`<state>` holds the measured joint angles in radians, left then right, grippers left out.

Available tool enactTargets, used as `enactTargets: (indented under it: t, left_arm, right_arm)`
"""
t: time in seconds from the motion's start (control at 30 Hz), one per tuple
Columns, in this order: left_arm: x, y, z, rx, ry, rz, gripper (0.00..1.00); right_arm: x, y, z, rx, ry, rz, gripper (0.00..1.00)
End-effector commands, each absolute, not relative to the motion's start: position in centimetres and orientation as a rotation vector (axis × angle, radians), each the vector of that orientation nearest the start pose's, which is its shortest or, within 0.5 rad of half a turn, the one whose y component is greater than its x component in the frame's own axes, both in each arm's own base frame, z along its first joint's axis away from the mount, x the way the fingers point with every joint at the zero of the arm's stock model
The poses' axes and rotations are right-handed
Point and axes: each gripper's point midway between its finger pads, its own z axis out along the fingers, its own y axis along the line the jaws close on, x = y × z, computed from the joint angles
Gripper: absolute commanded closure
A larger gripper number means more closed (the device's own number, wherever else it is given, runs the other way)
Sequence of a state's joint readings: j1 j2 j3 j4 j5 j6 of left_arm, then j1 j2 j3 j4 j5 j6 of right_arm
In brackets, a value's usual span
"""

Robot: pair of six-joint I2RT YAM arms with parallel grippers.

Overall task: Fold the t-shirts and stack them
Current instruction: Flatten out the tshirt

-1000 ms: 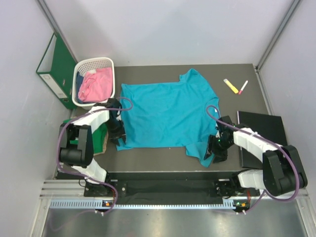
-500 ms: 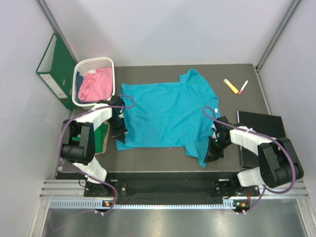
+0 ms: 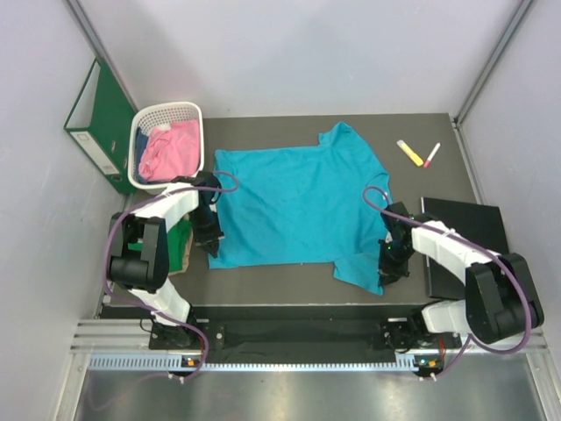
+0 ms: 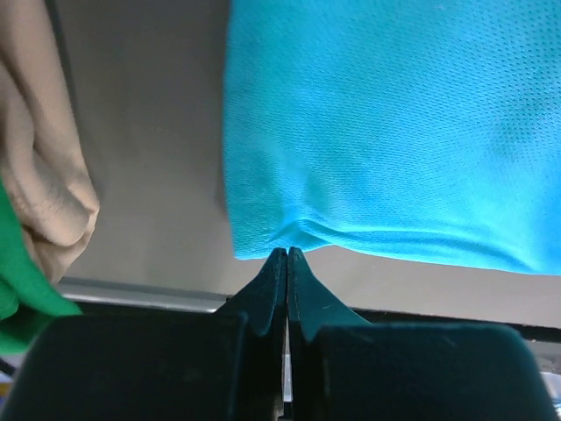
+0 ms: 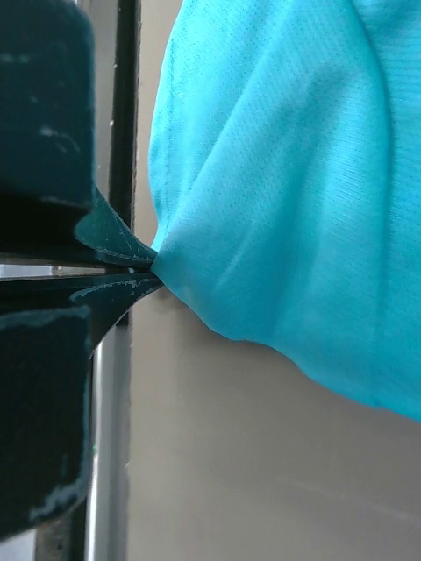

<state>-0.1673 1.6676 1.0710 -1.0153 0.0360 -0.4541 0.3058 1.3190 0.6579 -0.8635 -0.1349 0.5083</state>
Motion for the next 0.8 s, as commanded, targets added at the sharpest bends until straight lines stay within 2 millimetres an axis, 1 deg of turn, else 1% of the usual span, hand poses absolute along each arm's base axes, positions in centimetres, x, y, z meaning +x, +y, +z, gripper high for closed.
enactTargets:
  t: [0.0, 0.1, 0.17, 0.2, 0.23, 0.27, 0.3, 0.33, 0.37, 0.4, 0.43, 0.47, 0.5, 0.53, 0.57, 0.6, 0.63, 0.67, 0.7, 0.73, 0.77]
  left_arm:
    - [23.1, -6.1, 5.7, -0.473, 3.153, 0.007, 1.0]
    - [23.8, -6.2, 6.6, -0.466, 3.142, 0.003, 1.0]
    - [24.4, -6.2, 7.6, -0.458, 3.136, 0.001, 1.0]
    - [24.7, -6.3, 7.9, -0.452, 3.131, -0.004, 1.0]
    - [25.4, -6.2, 8.8, -0.445, 3.117, 0.006, 1.0]
    - [25.9, -5.9, 9.2, -0.436, 3.103, 0.031, 1.0]
    - [26.3, -6.0, 9.7, -0.43, 3.091, 0.025, 1.0]
    - [27.4, -6.1, 10.9, -0.412, 3.064, 0.016, 0.84]
    - [28.0, -6.1, 11.5, -0.403, 3.047, 0.01, 0.76]
    - [28.6, -6.2, 12.1, -0.39, 3.034, 0.005, 0.65]
    - [30.2, -6.3, 13.2, -0.375, 2.993, -0.006, 0.46]
    - [30.9, -6.5, 13.8, -0.359, 2.978, -0.018, 0.39]
    - [31.7, -6.5, 13.9, -0.351, 2.969, -0.017, 0.32]
    - [33.3, -6.8, 15.3, -0.326, 2.916, -0.039, 0.18]
    - [34.4, -6.9, 15.7, -0.308, 2.891, -0.05, 0.1]
    - [35.5, -6.9, 15.4, -0.295, 2.883, -0.041, 0.02]
    - [37.1, -7.0, 16.5, -0.26, 2.836, -0.048, 0.02]
    - [38.0, -7.2, 16.6, -0.241, 2.821, -0.054, 0.02]
    - [39.1, -7.3, 15.7, -0.231, 2.83, -0.049, 0.02]
    - [40.7, -7.6, 16.8, -0.216, 2.784, -0.063, 0.02]
    - [41.7, -7.9, 16.8, -0.207, 2.772, -0.077, 0.02]
  right_arm:
    - [13.4, 8.5, 3.3, 0.321, 3.121, 0.171, 1.0]
    - [13.3, 8.5, 3.6, 0.34, 3.119, 0.177, 1.0]
    - [12.9, 8.4, 3.8, 0.338, 3.134, 0.17, 0.99]
    - [13.1, 8.4, 4.1, 0.34, 3.13, 0.167, 0.97]
    - [12.8, 8.3, 4.3, 0.332, 3.14, 0.161, 0.95]
    - [13.0, 8.4, 4.7, 0.32, 3.132, 0.172, 0.91]
    - [13.8, 8.7, 5.6, 0.312, 3.105, 0.194, 0.89]
    - [14.1, 8.8, 6.4, 0.31, 3.096, 0.207, 0.88]
    - [14.6, 9.0, 7.2, 0.29, 3.076, 0.222, 0.71]
    - [16.5, 9.5, 9.1, 0.274, 3.011, 0.251, 0.63]
    - [17.3, 9.7, 10.1, 0.253, 2.984, 0.258, 0.55]
    - [19.5, 10.2, 12.2, 0.211, 2.923, 0.278, 0.41]
    - [20.6, 10.0, 13.3, 0.194, 2.889, 0.253, 0.34]
    - [21.9, 10.1, 14.3, 0.172, 2.857, 0.244, 0.26]
    - [24.4, 10.4, 16.4, 0.133, 2.794, 0.233, 0.12]
    - [25.8, 10.1, 17.3, 0.115, 2.761, 0.195, 0.04]
    - [27.6, 9.8, 17.1, 0.113, 2.754, 0.123, 0.0]
    - [29.8, 9.9, 19.0, 0.089, 2.691, 0.11, 0.0]
    - [31.3, 9.6, 19.4, 0.078, 2.668, 0.064, 0.0]
    - [32.7, 9.3, 19.6, 0.08, 2.654, 0.036, 0.0]
    - [35.1, 9.6, 19.7, 0.067, 2.638, 0.016, 0.01]
